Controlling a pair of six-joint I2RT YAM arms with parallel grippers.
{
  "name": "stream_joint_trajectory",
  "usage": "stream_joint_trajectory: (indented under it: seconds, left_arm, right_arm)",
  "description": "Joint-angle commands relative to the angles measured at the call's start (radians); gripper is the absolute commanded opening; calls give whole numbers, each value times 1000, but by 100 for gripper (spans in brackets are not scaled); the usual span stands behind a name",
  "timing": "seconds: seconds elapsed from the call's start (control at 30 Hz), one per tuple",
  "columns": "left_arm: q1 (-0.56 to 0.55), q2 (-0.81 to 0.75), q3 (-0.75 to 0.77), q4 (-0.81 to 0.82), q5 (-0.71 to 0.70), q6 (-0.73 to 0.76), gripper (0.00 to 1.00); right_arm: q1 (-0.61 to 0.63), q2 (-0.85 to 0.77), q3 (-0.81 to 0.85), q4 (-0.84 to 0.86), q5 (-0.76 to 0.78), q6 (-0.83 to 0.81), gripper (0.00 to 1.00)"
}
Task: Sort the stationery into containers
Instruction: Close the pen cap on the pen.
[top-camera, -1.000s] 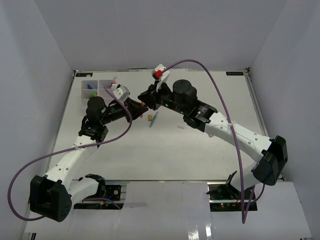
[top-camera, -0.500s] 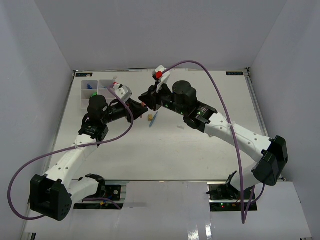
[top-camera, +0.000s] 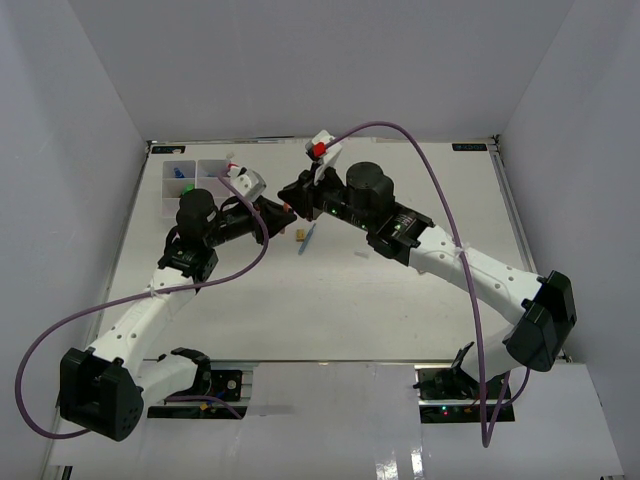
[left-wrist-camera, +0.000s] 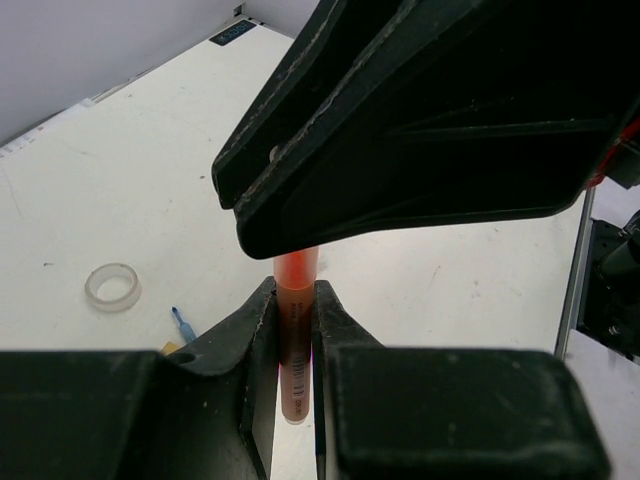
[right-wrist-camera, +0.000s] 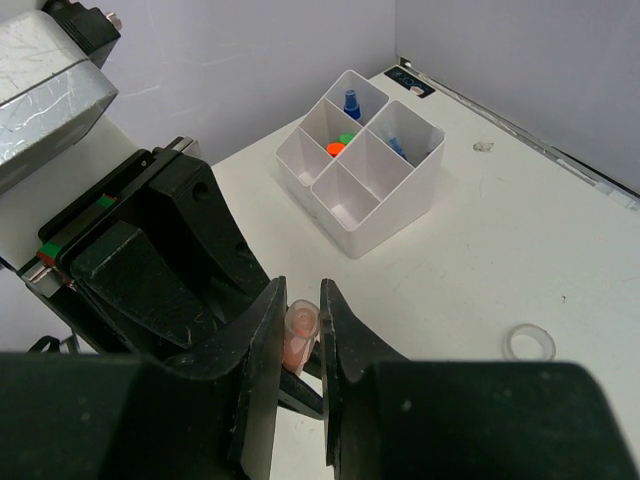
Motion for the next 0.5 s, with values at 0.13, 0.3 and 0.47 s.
stream_joint_trajectory:
  seconds: [0.13, 0.3, 0.47]
  left_arm:
    - [17, -36, 188, 332, -169, 5, 0]
    - [17, -28, 205, 328, -177, 17, 0]
    - [17, -30, 210, 337, -206, 22, 0]
  right_arm:
    - [33, 87, -113, -452, -86, -13, 8]
    - [33, 95, -120, -472, -75, -19, 8]
    - [32, 115, -127, -483, -77, -23, 8]
